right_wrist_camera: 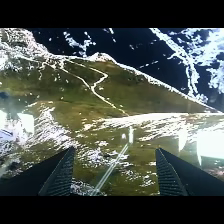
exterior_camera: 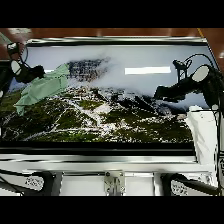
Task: Fold the shirts.
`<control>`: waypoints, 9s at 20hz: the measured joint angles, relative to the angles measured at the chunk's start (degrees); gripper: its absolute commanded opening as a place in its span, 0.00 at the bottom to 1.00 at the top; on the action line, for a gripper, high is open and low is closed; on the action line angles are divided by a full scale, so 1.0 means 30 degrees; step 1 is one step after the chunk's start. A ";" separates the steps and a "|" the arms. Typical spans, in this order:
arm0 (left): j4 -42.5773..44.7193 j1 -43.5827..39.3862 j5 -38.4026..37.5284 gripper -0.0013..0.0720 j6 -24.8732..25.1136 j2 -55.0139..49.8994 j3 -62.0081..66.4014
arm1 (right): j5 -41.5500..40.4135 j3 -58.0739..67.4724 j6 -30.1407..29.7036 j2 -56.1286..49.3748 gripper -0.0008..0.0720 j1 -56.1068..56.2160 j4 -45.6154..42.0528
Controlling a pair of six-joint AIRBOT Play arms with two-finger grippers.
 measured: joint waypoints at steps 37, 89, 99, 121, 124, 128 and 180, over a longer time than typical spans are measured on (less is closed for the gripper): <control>-0.5763 -1.1613 0.2725 0.08 0.6280 0.8306 0.4918 | 0.6244 0.2834 0.0729 0.3949 0.88 -0.0036 -0.2834; -1.8739 -0.7730 0.0860 0.08 0.5544 -0.2295 -0.7978 | 0.2222 -0.7359 -0.3432 0.1392 0.88 -1.0163 0.4605; -1.8884 -0.7461 -0.0357 0.08 0.6703 -0.1719 -0.7155 | -0.2499 -1.1657 -0.3570 0.1392 0.88 -0.8998 0.5690; -1.7806 -0.5734 -0.2317 0.07 0.9020 0.0969 -0.3927 | -0.7599 -0.9617 -0.6659 0.0051 0.08 -0.4350 1.2743; -1.6109 -0.5399 -0.2324 0.07 0.9165 0.3089 -0.1443 | -0.6688 -0.6543 -0.8692 0.2586 0.08 -0.4350 1.2896; -1.4608 -0.4794 -0.1807 0.07 0.9092 0.7140 0.2943 | -0.7162 -0.1479 -0.9959 0.6819 0.08 -0.4350 1.2990; -0.9530 -0.4779 -0.6419 0.08 0.7271 1.0295 -0.8874 | 0.2164 -0.7176 -0.0313 0.1909 0.97 -0.3060 0.5595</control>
